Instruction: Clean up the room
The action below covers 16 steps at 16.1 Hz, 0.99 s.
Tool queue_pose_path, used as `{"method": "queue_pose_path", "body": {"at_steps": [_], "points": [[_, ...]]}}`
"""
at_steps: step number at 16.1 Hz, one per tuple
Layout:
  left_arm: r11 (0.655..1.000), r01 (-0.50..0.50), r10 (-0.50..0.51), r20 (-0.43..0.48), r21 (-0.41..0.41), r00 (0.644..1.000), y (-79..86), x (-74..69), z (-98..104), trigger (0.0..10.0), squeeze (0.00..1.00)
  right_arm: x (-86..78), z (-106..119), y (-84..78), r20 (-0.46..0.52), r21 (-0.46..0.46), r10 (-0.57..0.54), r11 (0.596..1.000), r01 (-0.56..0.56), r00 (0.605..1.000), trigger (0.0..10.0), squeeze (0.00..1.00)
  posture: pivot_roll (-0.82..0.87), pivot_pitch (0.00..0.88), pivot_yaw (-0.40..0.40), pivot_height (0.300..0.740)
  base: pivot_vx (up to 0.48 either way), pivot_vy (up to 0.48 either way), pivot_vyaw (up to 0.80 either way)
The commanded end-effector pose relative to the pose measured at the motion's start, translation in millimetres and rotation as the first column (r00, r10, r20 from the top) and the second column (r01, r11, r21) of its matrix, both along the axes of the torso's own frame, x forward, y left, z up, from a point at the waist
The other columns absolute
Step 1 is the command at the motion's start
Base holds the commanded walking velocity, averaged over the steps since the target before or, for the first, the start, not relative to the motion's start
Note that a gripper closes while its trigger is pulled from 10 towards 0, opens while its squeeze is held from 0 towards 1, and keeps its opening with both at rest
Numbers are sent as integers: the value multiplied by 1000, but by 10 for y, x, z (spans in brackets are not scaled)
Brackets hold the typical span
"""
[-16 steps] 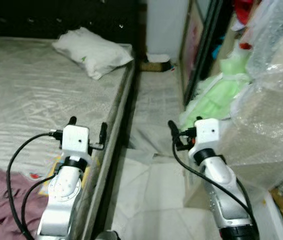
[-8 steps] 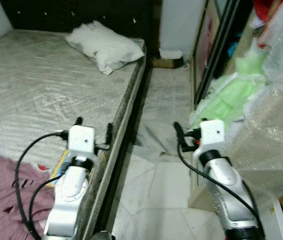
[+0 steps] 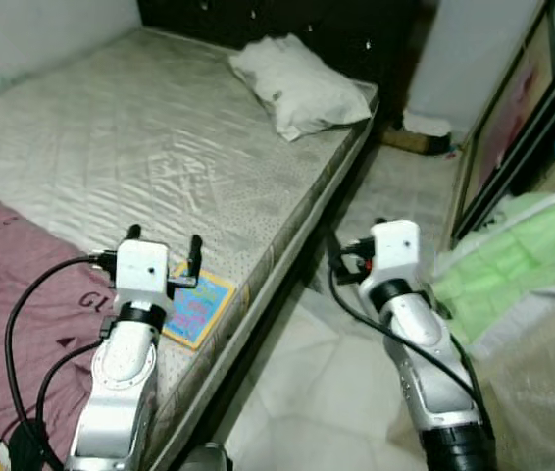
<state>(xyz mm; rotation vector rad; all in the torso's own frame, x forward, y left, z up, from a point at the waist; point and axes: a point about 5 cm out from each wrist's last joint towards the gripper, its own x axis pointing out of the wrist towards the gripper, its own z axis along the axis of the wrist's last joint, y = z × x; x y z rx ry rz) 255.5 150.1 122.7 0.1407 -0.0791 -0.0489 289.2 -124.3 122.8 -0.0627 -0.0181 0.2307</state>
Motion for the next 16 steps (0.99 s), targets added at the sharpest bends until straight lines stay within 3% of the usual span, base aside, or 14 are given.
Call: {"method": "queue_pose_path", "body": {"at_steps": [1,16], "points": [[1000,8,-8,0,-7,1000,-48,-8,1,10000,0,4,-19,-71,-5,-13,-24,1000,24,1000,10000,0,32,46,-46,740,0,0,800],[999,46,-46,-3,-23,999,-131,44,-13,10000,0,-12,-80,-32,-3,-10,-25,1000,25,1000,10000,0,24,21,-25,740,0,0,800]]}}
